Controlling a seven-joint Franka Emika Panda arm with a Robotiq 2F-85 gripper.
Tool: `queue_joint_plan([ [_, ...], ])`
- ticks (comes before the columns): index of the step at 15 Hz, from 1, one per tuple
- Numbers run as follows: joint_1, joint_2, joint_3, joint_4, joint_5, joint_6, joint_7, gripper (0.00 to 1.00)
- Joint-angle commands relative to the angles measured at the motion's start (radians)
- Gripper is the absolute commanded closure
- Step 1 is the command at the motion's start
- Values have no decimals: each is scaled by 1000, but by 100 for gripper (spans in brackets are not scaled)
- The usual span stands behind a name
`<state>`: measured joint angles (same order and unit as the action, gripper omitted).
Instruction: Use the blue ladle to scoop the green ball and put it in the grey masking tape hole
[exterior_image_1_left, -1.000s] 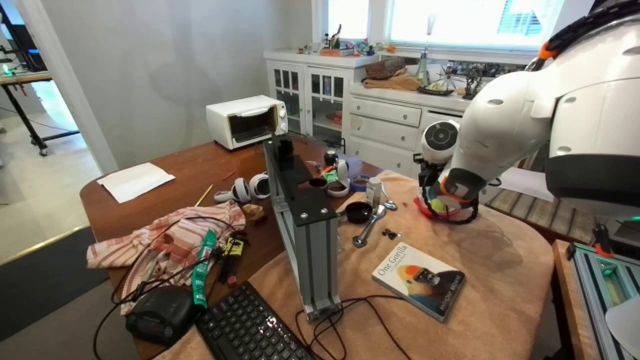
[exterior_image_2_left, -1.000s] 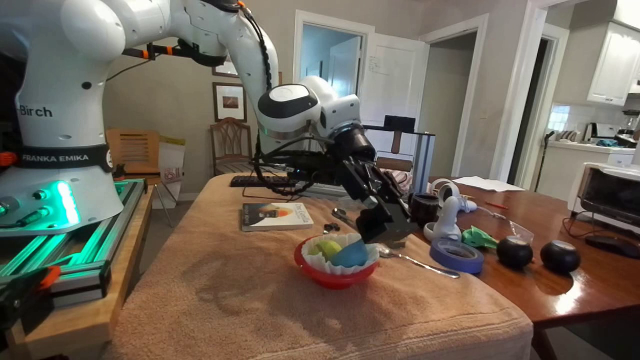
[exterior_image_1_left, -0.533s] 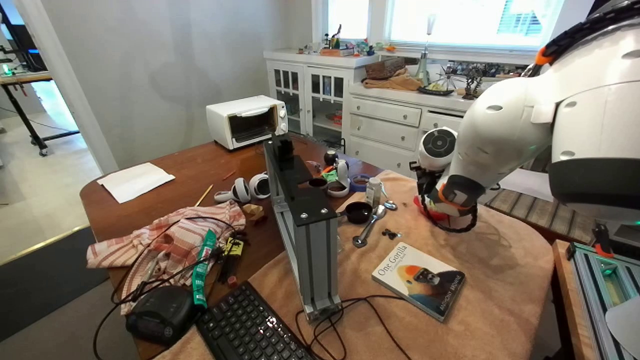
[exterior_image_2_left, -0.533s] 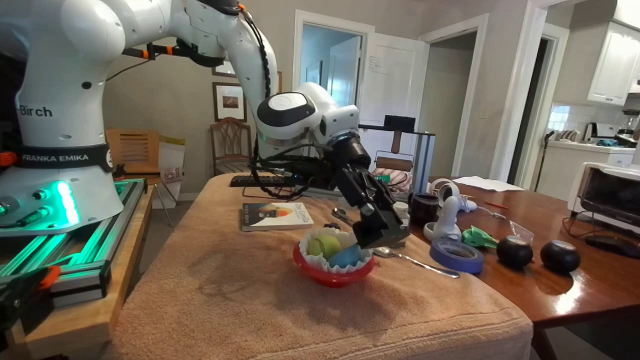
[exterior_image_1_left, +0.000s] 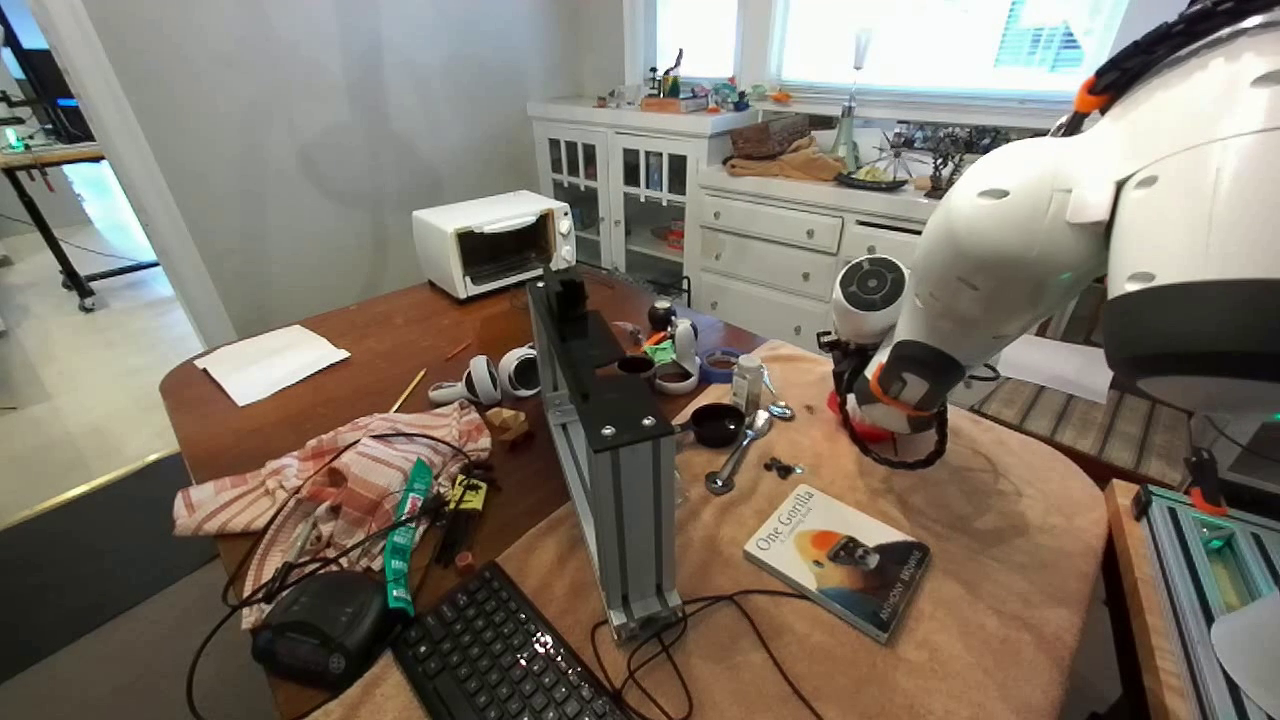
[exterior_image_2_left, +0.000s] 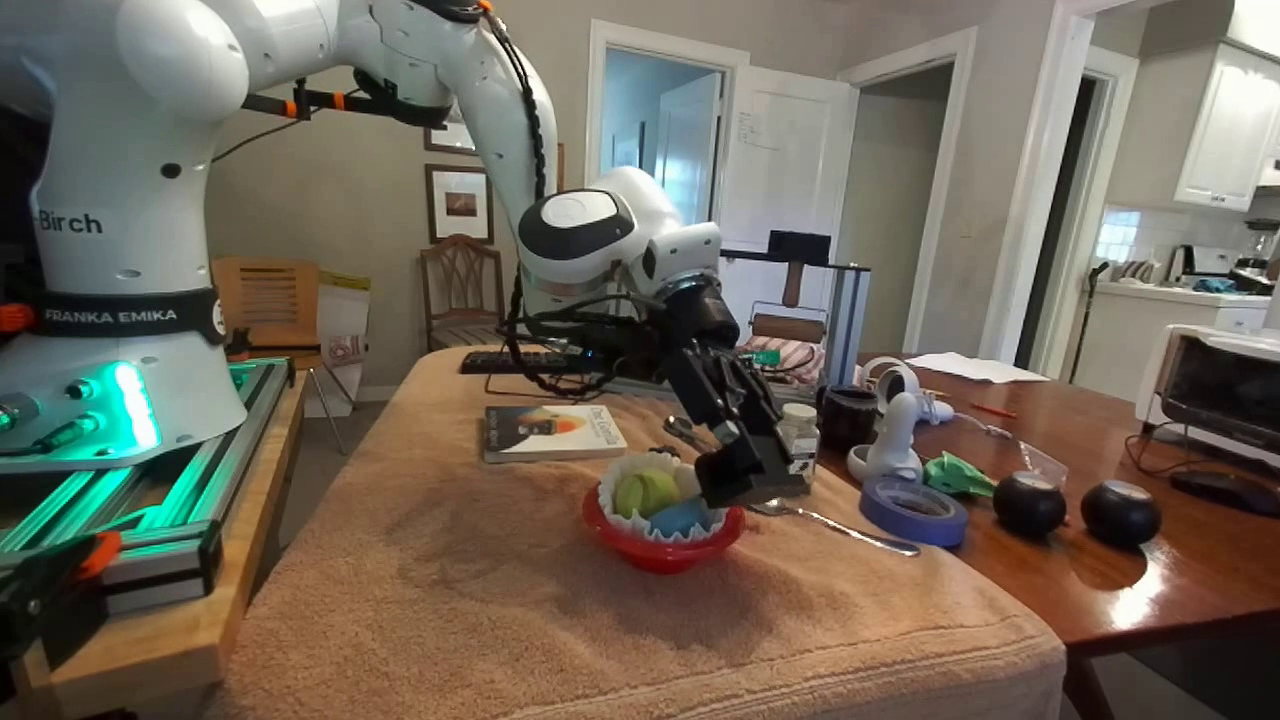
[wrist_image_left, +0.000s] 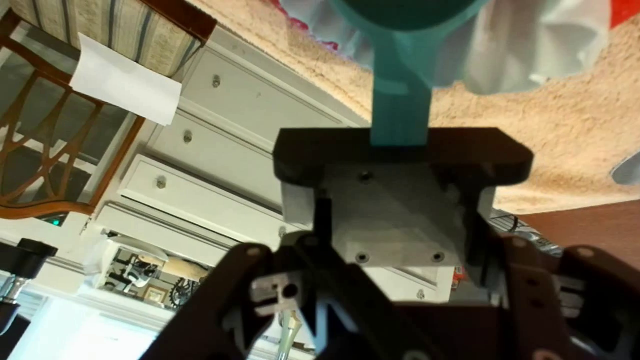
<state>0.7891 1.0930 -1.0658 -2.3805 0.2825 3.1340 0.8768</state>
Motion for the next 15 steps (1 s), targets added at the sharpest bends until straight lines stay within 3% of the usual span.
queue_joint_plan([
  [1, -89, -121, 31, 42, 0, -121, -83, 65],
  [5, -171, -193, 40, 92, -8, -266, -83, 65],
  [8, -201, -220, 44, 113, 13, -315, 7, 65],
  [15, -141, -203, 12, 88, -1, -267, 287, 65],
])
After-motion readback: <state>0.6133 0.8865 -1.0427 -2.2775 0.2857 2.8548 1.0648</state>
